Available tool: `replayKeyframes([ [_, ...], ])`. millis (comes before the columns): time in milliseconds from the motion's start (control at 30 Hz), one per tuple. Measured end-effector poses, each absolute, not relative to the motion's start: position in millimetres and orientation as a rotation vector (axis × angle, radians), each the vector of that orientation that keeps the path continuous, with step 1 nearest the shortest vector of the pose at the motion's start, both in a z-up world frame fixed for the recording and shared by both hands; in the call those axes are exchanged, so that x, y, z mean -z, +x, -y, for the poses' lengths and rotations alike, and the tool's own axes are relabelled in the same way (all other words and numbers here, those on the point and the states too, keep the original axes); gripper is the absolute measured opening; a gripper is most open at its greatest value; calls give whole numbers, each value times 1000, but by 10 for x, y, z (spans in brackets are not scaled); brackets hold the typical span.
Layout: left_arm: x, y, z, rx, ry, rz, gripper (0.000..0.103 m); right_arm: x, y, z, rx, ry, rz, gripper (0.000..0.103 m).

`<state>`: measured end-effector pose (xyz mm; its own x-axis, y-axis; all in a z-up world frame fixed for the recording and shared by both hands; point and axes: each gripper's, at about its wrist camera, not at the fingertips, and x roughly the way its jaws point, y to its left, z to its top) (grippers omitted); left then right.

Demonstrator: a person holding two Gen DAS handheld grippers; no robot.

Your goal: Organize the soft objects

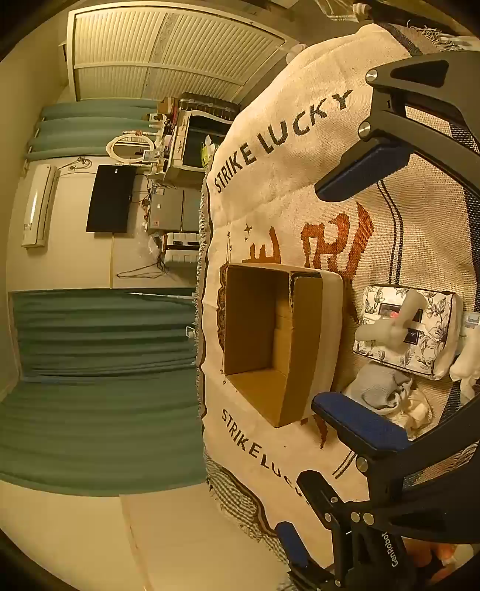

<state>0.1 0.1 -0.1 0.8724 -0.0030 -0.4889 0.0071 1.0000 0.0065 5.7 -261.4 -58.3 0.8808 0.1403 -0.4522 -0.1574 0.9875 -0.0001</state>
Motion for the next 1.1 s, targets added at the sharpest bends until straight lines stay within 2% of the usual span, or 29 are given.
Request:
replayKeyframes([
  [1100,-37,-10,-51,-13,13,-508,95,605,58,2581,-154,-41,-470,103],
])
